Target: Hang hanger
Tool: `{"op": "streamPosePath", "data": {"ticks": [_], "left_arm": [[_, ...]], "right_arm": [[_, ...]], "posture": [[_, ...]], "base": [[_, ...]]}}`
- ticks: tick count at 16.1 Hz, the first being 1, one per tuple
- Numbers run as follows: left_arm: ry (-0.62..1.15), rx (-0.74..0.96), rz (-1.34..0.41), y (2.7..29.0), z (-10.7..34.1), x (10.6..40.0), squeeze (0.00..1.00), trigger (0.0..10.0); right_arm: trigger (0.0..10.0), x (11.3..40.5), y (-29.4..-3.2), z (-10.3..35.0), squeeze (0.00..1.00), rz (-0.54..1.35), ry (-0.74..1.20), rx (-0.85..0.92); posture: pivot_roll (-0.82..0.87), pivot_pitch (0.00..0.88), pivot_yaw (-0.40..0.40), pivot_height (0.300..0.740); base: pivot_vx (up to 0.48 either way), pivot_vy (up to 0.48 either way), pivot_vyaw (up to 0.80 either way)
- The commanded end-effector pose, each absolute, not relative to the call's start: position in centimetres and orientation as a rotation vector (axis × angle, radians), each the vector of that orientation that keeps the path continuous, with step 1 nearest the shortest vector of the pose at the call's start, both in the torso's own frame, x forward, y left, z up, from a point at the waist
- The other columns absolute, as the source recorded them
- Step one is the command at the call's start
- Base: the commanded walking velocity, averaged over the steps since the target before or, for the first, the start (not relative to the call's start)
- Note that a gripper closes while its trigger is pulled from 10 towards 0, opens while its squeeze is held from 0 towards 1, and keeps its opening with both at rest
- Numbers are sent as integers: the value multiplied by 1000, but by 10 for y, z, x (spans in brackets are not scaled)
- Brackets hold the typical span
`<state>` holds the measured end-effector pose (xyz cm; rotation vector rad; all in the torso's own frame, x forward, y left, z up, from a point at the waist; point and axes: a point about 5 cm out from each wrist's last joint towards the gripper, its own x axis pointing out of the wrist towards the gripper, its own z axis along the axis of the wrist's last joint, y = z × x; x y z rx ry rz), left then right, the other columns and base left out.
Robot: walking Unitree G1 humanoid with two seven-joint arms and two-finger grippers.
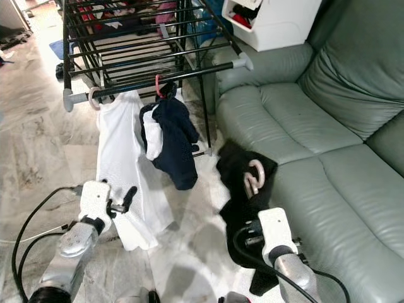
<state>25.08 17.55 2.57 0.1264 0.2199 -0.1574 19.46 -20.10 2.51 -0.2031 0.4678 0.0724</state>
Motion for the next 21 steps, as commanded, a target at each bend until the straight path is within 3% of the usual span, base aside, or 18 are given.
{"op": "streamPosePath", "data": {"ticks": [1,2,3,9,21], "left_arm": [[209,115,-109,180,31,250,0,10000],[222,100,-95,182,30,247,0,10000],[232,91,-85,183,31,245,0,10000],[250,97,-62,182,34,245,0,10000],[263,103,-21,182,38,240,0,10000]], "right_arm": [[0,198,-201,36,0,27,410,-185],[4471,197,-202,35,0,-8,415,-178],[10000,195,-202,33,0,-30,428,-162],[10000,199,-202,34,0,-36,427,-134],[10000,201,-205,37,0,-77,412,-126]], "posture": [[-61,0,51,740],[-61,0,51,740],[-57,0,50,740],[-54,0,46,740],[-53,0,41,740]], "base": [[0,0,0],[0,0,0],[0,0,0],[0,0,0],[0,0,740]]}}
